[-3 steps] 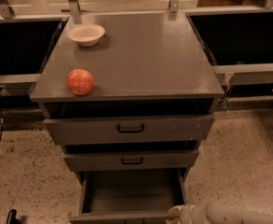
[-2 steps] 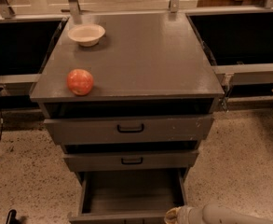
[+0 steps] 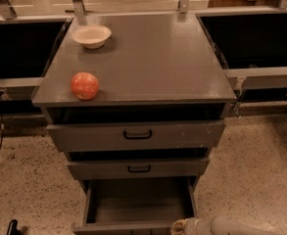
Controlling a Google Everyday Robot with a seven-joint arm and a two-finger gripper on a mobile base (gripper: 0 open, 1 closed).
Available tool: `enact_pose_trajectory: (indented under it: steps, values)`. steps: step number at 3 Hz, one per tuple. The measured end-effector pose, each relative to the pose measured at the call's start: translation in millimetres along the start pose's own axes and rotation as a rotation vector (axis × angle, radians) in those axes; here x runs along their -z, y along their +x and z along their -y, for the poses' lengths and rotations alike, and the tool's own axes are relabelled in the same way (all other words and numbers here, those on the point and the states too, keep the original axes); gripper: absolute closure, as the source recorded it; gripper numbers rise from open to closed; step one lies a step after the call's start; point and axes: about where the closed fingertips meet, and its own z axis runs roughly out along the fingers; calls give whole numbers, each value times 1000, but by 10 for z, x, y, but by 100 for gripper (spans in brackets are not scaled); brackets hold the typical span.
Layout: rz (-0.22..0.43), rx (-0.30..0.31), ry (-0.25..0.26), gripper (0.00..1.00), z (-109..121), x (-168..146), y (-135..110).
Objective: Close bottom drawer
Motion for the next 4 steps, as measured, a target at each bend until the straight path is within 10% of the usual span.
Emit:
enact_pose_trajectory:
  steps: [4]
  values:
    - [112,-50,-38,100,-146,174,-319]
